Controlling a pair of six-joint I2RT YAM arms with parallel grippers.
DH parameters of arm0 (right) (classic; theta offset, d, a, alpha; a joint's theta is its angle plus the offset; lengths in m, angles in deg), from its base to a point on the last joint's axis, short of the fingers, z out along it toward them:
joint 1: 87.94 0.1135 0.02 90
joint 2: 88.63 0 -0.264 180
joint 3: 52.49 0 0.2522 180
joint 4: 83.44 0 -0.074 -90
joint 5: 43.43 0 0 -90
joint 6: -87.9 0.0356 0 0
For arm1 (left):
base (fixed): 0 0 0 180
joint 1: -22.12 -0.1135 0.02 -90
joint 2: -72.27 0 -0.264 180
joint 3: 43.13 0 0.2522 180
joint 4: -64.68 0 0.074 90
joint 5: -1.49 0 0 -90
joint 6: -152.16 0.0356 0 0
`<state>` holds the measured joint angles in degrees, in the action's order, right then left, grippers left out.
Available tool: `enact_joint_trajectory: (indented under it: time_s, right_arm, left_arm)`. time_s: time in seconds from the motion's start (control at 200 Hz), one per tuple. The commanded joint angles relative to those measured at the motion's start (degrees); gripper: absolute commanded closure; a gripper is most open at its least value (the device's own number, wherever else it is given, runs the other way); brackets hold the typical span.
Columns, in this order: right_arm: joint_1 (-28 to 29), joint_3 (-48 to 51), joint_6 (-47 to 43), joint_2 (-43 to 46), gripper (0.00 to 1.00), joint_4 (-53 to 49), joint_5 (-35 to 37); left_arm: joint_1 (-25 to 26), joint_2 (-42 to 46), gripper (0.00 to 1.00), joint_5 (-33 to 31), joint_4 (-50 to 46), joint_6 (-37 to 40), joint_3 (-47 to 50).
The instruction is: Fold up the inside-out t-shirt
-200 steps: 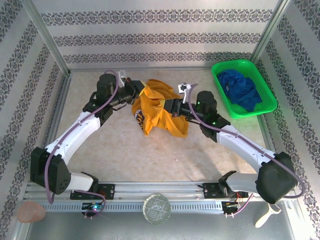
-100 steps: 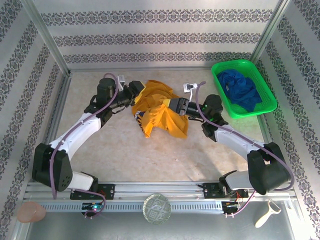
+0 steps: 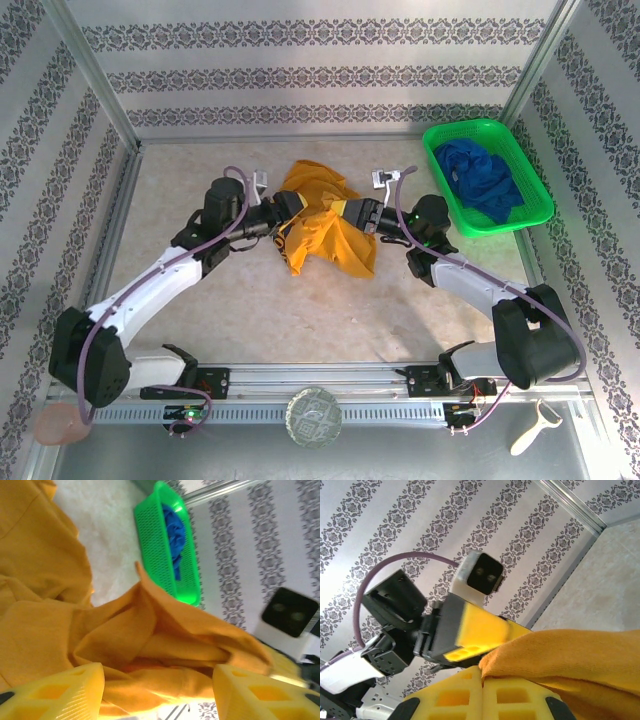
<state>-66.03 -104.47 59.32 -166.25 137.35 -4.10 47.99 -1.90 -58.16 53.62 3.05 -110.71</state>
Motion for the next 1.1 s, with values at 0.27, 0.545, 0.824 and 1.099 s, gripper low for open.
enact_joint_trajectory:
  time_s: [0.27,0.545,0.824,1.099]
  right_arm:
    - [1.77,-0.09,0.18,-1.03,1.00,3.90,-0.52]
    - [0.04,-0.04,0.45,0.12,1.00,3.81,0.07]
    - [-1.08,2.44,0.40,1.51,1.00,3.42,0.74]
    - [-2.43,10.72,-4.73,0.02,1.00,0.27,7.70]
  left_arm:
    - [2.63,-12.19,0.40,3.57,-4.10,8.29,-11.20]
    - [4.90,-13.81,0.41,3.45,-3.23,8.40,-4.11]
    - [4.59,-13.57,1.00,3.41,0.05,8.56,-3.46]
    - [0.97,-1.90,1.00,1.37,4.19,6.72,-2.35]
